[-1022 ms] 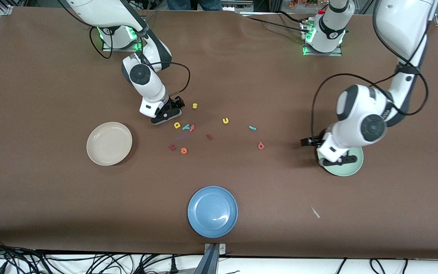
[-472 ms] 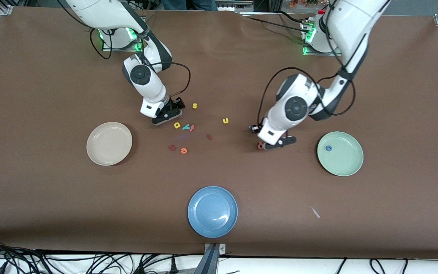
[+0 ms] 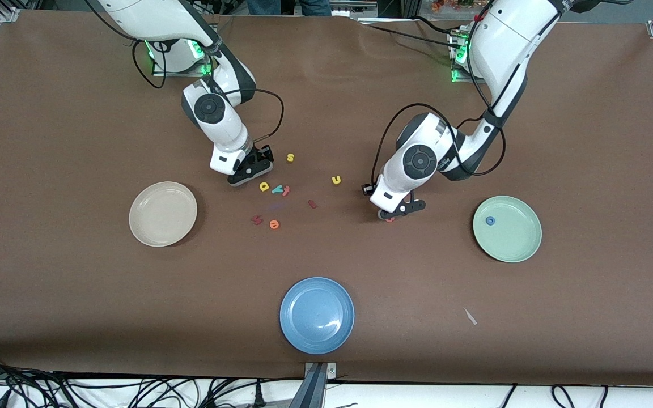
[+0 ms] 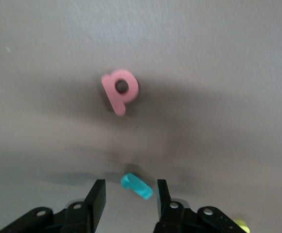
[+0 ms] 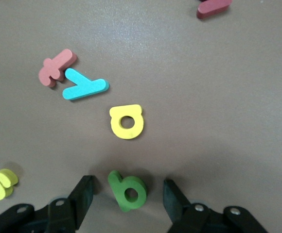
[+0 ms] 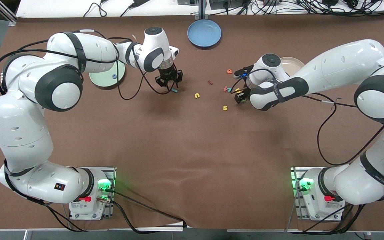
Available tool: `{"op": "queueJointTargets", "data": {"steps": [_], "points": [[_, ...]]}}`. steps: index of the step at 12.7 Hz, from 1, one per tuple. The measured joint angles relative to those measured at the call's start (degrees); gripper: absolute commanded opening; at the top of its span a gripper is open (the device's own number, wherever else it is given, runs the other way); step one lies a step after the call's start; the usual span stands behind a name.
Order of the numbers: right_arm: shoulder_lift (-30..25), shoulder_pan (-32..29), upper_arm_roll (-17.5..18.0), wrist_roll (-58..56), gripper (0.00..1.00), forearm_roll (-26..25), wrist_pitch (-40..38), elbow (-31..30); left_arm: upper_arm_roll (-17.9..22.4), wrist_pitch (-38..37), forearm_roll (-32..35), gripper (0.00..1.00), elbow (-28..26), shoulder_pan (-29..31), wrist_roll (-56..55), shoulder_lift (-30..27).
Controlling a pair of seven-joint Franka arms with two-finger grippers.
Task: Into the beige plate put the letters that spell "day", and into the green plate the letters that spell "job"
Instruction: 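Grasp the teal letter while the right gripper grasps the green b, then place the green b on the beige plate with the right gripper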
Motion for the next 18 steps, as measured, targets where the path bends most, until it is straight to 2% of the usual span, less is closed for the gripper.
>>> {"op": "queueJointTargets", "data": {"steps": [3,5,6,9,11,14,16,18], "points": [[-0.1,0.0,0.0,-0.2,0.41,-0.2,0.0,0.0,0.0,0.0,2.1,0.49,0.4,0.3,0.0,0.0],[-0.3,0.0,0.2,-0.6,0.24,-0.4,0.0,0.1,-0.1,-0.1,3.6,0.44,0.2,0.1,0.0,0.0],[-0.5,0.0,0.2,-0.6,0.18,-0.5,-0.1,0.1,-0.2,-0.2,4.5,0.42,0.0,0.0,0.0,0.0],[-1.2,-0.2,0.3,-0.9,0.16,-0.7,-1.3,0.1,-0.2,-0.3,4.6,0.36,-0.1,-0.3,0.1,0.0],[-2.7,-1.5,0.2,-3.1,0.16,-0.8,-4.9,0.7,-0.2,-0.4,4.6,0.35,-0.2,-0.5,0.1,0.0],[-8.4,-9.5,0.0,-14.2,0.16,-1.1,-13.4,1.8,-0.3,-0.5,4.6,0.35,-0.3,-1.3,0.1,0.1],[-11.3,-16.2,0.0,-24.1,0.16,-1.2,-15.7,1.9,-0.2,-0.5,4.6,0.35,-0.4,-1.4,0.1,0.2],[-11.8,-21.1,0.0,-32.4,0.18,-1.2,-15.9,2.0,-0.2,-0.5,4.6,0.35,-0.4,-1.4,0.1,0.3]]}}
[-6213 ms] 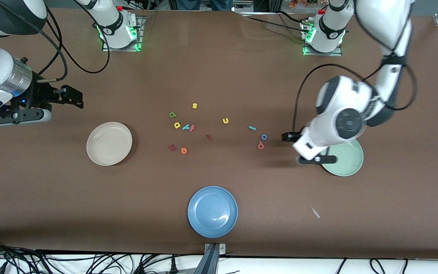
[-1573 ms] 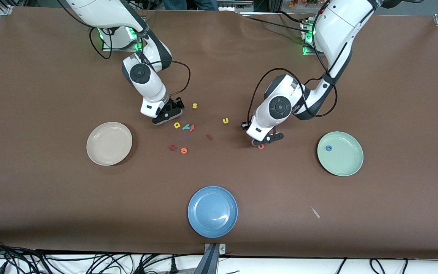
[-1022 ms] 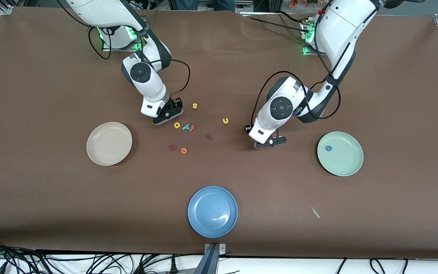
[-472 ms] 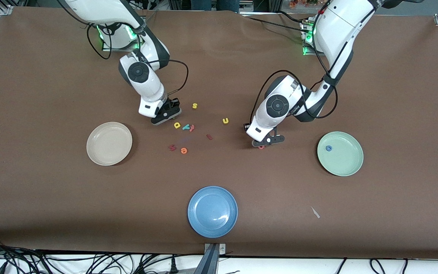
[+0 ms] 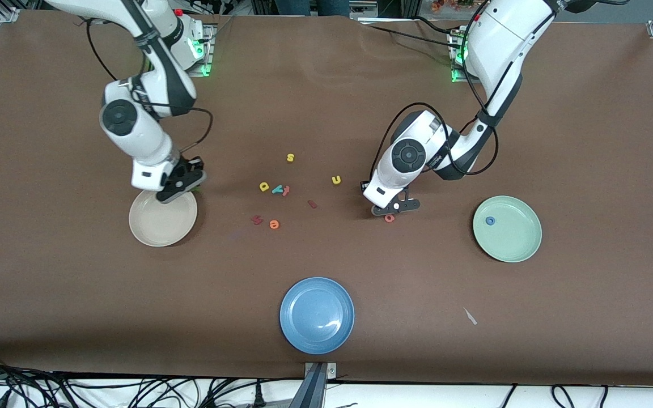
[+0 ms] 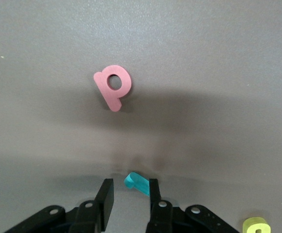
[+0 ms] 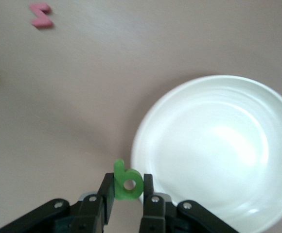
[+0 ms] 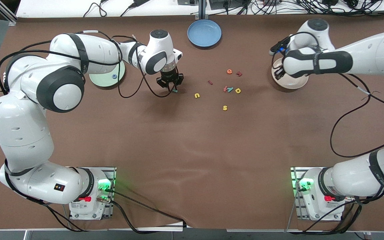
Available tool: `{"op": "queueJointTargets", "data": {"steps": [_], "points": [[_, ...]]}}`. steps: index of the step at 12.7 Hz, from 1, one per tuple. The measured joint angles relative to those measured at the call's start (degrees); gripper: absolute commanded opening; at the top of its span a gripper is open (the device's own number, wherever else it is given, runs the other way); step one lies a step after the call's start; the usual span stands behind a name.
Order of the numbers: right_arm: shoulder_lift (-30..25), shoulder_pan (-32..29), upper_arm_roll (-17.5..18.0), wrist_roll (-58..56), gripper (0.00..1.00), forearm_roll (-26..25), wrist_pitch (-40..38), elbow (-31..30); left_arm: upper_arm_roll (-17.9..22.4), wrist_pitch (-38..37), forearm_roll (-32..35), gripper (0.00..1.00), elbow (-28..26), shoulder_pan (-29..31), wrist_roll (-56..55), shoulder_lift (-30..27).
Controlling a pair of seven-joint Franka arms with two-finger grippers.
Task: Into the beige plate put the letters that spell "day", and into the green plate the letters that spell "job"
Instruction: 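Place the green b on the beige plate with the right gripper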
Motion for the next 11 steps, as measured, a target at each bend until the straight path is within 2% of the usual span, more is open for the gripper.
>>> {"op": "queueJointTargets", "data": {"steps": [1,3,5,8,11], "points": [[0.1,-1.7,0.0,-3.3,0.2,0.0,0.0,0.1,0.0,0.0,0.0,0.35,0.0,0.0,0.0,0.1],[0.6,-3.3,0.0,-6.4,0.35,0.0,0.0,0.3,0.0,0.0,0.0,0.31,0.0,0.0,0.0,0.3],[1.1,-3.4,0.1,-6.7,0.77,0.0,0.0,0.3,0.0,0.0,0.0,0.26,0.0,0.0,0.1,0.5],[1.4,-3.4,0.1,-6.7,0.78,0.0,0.1,0.6,0.0,0.0,0.0,0.2,0.0,0.0,0.1,0.5],[1.5,-3.4,0.2,-6.0,0.78,0.0,0.1,1.0,0.0,0.0,0.0,0.2,0.1,0.0,0.1,0.5]]}}
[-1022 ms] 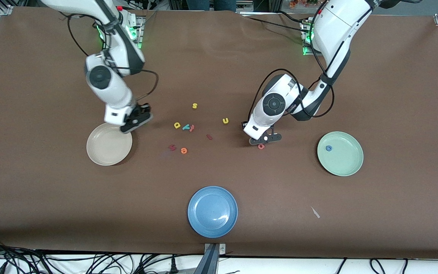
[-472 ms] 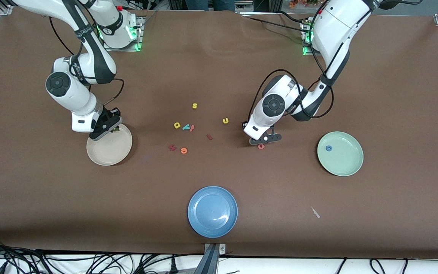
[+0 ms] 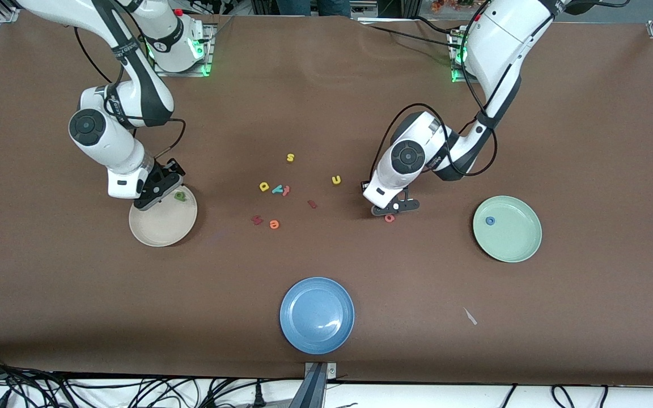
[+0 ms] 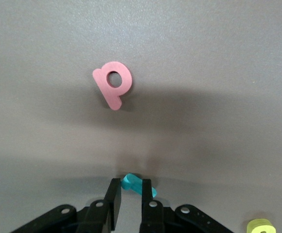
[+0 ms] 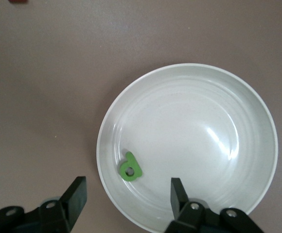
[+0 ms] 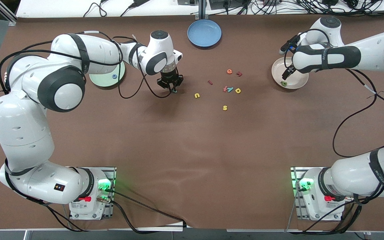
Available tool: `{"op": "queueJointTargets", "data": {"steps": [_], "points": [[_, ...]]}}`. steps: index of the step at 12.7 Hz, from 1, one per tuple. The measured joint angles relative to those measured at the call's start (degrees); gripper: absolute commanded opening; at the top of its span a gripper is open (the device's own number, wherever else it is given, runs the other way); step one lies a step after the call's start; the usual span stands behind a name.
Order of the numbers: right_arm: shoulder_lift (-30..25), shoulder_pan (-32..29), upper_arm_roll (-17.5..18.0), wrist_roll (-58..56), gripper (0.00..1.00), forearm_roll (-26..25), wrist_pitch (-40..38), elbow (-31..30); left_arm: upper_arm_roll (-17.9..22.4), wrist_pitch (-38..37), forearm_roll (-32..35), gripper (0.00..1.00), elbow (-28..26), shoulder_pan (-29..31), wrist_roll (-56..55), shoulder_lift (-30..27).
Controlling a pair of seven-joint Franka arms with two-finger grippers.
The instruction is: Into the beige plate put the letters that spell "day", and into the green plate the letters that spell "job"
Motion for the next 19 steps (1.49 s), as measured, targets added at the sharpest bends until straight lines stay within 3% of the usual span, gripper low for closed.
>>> {"op": "queueJointTargets", "data": {"steps": [1,5,10,14,19], "points": [[0.0,0.1,0.3,1.9,0.78,0.0,0.0,0.2,0.0,0.0,0.0,0.2,0.0,0.0,0.0,0.0],[1.2,4.3,4.1,17.6,0.78,0.0,0.0,1.0,0.0,0.0,0.0,0.0,0.0,0.0,0.0,0.0],[6.0,15.4,5.5,35.8,0.78,0.0,1.1,4.6,0.0,0.0,0.0,0.0,0.1,0.0,0.0,0.0],[10.7,18.4,5.4,38.9,0.73,0.0,6.6,4.8,0.1,-0.3,0.0,0.0,1.1,0.6,0.0,-0.3],[12.5,18.9,5.4,38.9,0.65,-1.7,8.4,4.9,0.2,-19.6,0.0,0.0,11.4,10.2,8.7,-5.9]]}}
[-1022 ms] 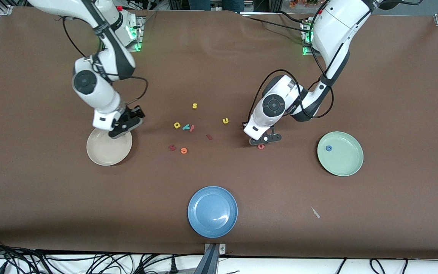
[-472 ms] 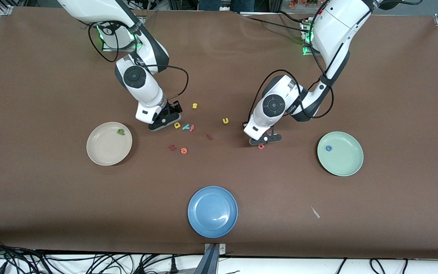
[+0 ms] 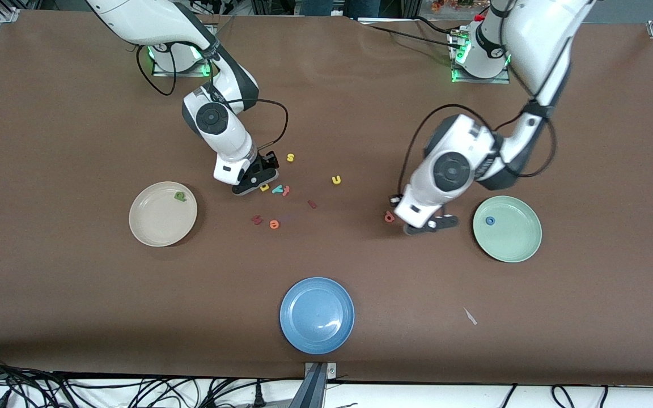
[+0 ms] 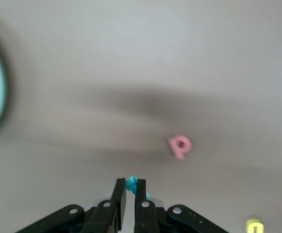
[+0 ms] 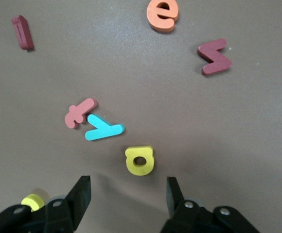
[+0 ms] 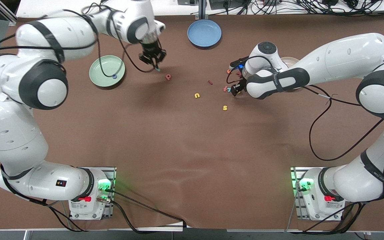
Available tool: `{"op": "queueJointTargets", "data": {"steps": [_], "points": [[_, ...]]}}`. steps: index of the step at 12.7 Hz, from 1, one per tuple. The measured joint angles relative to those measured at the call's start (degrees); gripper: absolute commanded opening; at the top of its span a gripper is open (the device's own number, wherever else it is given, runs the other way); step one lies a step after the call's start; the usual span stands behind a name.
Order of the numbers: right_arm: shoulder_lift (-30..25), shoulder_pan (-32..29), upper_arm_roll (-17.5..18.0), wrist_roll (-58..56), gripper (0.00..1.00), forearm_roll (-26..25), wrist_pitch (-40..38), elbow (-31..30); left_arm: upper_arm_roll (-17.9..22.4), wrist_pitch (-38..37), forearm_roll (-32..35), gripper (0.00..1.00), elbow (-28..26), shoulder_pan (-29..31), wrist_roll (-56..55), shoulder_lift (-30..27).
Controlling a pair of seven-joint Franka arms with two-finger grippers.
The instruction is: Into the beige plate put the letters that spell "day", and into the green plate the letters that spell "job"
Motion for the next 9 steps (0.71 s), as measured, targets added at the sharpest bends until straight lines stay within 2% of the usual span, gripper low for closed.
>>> {"op": "queueJointTargets", "data": {"steps": [5,9], "points": [[0.7,0.1,0.0,0.1,0.65,-2.4,1.0,0.1,0.6,-7.5,0.2,0.0,0.4,15.7,21.2,0.5],[1.7,0.1,-0.2,0.2,0.65,-5.6,2.3,0.3,0.6,-7.9,6.3,0.0,-0.4,25.0,33.7,3.4]]}}
